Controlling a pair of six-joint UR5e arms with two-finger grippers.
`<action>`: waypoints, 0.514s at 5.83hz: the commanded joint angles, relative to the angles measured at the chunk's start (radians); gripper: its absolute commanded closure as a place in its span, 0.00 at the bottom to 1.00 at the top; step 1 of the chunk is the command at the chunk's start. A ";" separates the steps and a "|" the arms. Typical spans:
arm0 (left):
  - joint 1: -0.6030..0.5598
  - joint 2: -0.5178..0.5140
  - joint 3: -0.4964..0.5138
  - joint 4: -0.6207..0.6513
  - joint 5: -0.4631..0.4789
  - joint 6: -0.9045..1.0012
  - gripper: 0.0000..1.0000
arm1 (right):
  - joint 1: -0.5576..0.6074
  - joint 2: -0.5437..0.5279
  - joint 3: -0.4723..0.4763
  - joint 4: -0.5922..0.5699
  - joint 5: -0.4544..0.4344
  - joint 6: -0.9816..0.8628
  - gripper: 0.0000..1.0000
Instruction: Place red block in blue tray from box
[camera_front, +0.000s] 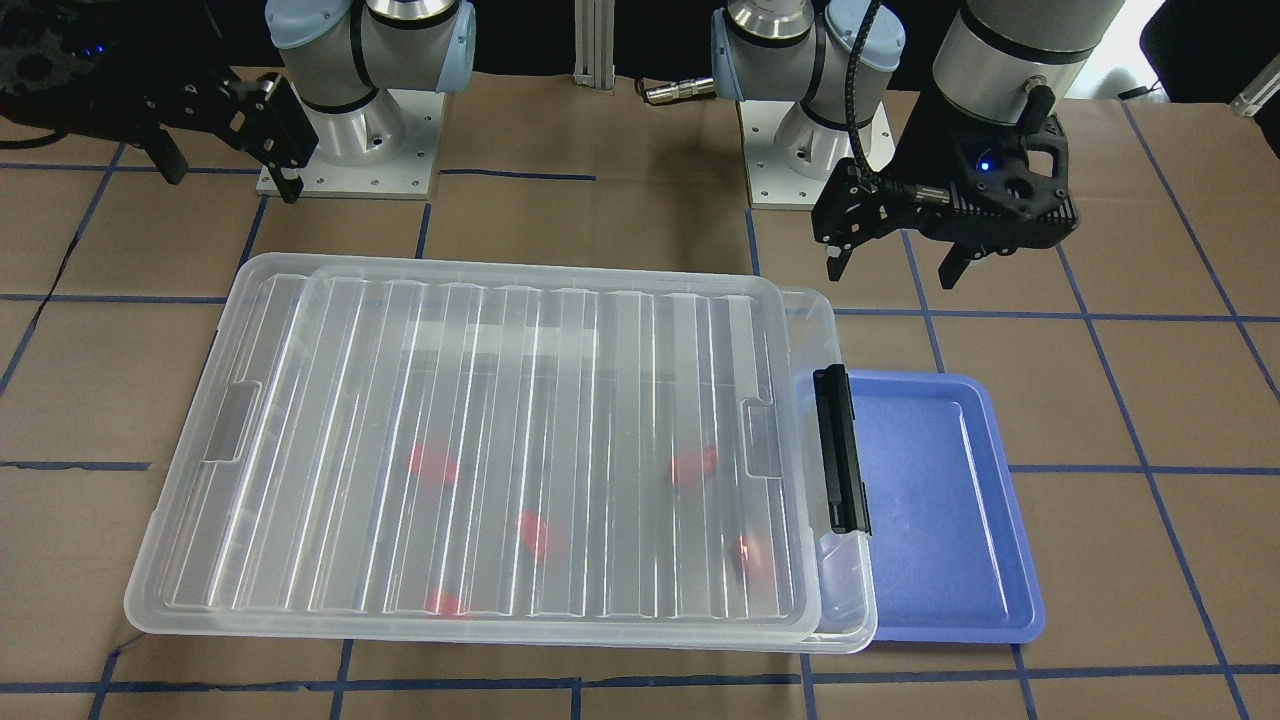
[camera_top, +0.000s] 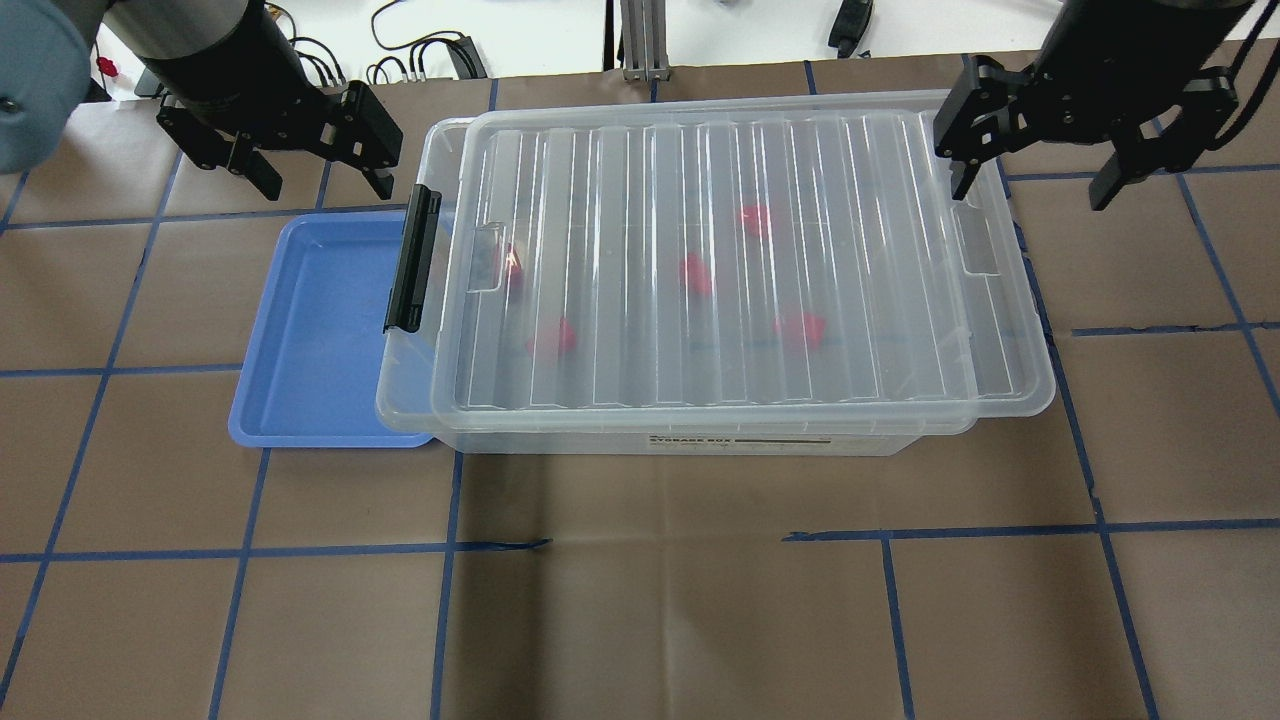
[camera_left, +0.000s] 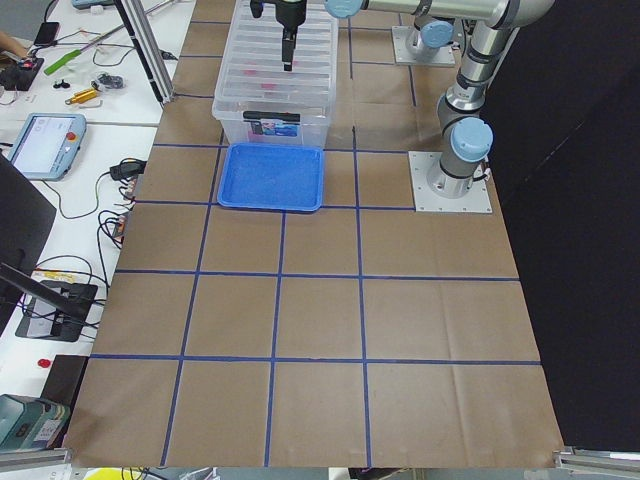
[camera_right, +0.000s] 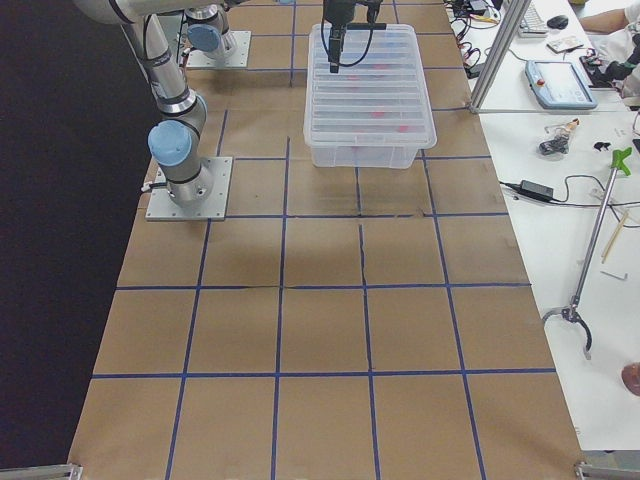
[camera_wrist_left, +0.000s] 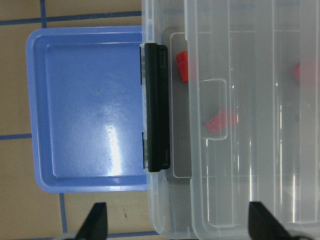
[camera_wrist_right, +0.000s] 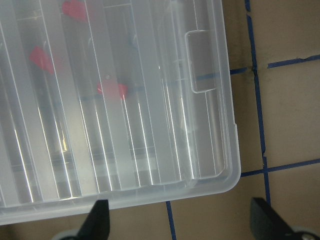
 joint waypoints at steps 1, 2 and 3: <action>0.001 0.000 0.006 -0.004 0.002 -0.001 0.02 | 0.027 0.055 0.000 -0.076 0.013 0.040 0.00; 0.001 0.000 0.010 -0.007 0.002 -0.002 0.02 | 0.039 0.057 0.000 -0.077 0.014 0.042 0.00; 0.001 0.000 0.000 -0.004 -0.001 -0.001 0.02 | 0.039 0.059 0.003 -0.077 0.013 0.037 0.00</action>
